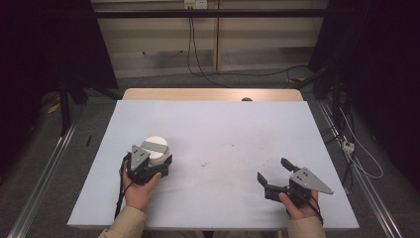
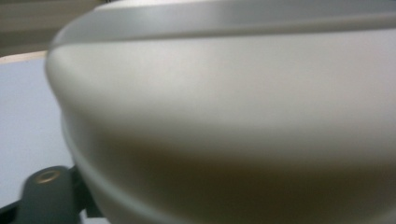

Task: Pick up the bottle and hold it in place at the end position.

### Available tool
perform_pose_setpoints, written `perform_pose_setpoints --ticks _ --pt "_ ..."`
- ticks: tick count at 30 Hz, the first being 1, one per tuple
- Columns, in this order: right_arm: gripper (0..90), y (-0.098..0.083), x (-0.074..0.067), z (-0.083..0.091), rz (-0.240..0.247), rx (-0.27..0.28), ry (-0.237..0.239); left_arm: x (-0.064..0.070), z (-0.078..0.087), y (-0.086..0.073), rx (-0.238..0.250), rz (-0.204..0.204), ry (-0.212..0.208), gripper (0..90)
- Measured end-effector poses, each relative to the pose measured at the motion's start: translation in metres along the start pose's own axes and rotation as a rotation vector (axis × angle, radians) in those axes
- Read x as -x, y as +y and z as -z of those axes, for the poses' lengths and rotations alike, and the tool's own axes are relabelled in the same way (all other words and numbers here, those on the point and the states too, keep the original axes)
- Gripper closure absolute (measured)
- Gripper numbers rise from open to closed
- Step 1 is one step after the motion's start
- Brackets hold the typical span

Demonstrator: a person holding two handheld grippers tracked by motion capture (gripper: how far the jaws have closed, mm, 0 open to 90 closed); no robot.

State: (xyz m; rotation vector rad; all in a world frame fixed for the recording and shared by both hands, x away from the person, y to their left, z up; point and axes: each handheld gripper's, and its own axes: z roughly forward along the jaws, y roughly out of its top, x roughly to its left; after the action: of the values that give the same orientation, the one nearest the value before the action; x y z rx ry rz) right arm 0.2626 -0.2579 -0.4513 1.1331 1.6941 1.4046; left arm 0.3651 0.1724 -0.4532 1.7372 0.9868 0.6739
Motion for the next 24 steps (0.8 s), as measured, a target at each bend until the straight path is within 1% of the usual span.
perform_pose_setpoints --ticks 2,5,6,7,8,10,13,15,16,19,21,23,24 --pt "4.3 0.000 0.000 0.000 0.002 0.000 0.003 0.000 0.000 0.001 0.001 -0.008 -0.004 18.0" --pt "4.3 0.000 0.000 -0.001 0.005 -0.001 0.005 -0.002 0.000 0.001 0.003 -0.019 -0.021 18.2" --pt "4.3 0.000 0.000 -0.001 0.004 -0.002 0.004 -0.003 0.000 0.002 0.000 -0.022 -0.035 18.3" --pt "4.3 0.000 0.000 -0.001 0.004 -0.003 0.005 -0.004 0.000 0.003 0.009 -0.019 -0.055 18.3" --pt "4.3 0.000 0.000 -0.001 0.006 -0.001 0.006 -0.004 0.000 0.004 0.012 -0.020 -0.062 18.3" --pt "4.4 0.001 0.000 -0.002 0.011 -0.001 0.008 -0.003 -0.001 0.007 0.024 -0.035 -0.079 18.4" --pt "4.4 0.001 0.000 -0.003 0.015 -0.003 0.010 -0.001 -0.005 0.012 0.035 -0.031 -0.105 18.4" --pt "4.4 0.001 0.000 -0.004 0.015 -0.003 0.011 0.000 -0.009 0.014 0.029 -0.033 -0.121 18.4" --pt "4.5 0.002 0.000 -0.004 0.018 -0.003 0.009 0.001 -0.010 0.016 0.026 -0.042 -0.132 18.4" --pt "4.5 0.002 0.001 -0.004 0.019 -0.004 0.007 0.003 -0.015 0.021 0.034 -0.049 -0.172 18.4" --pt "4.5 0.002 0.002 -0.004 0.018 -0.003 0.006 0.005 -0.018 0.024 0.039 -0.055 -0.190 18.4" --pt "4.5 0.002 0.002 -0.004 0.018 -0.005 0.006 0.007 -0.021 0.028 0.041 -0.075 -0.205 18.4" --pt "4.5 0.002 0.003 -0.004 0.017 -0.005 0.006 0.008 -0.023 0.030 0.045 -0.079 -0.210 18.4"
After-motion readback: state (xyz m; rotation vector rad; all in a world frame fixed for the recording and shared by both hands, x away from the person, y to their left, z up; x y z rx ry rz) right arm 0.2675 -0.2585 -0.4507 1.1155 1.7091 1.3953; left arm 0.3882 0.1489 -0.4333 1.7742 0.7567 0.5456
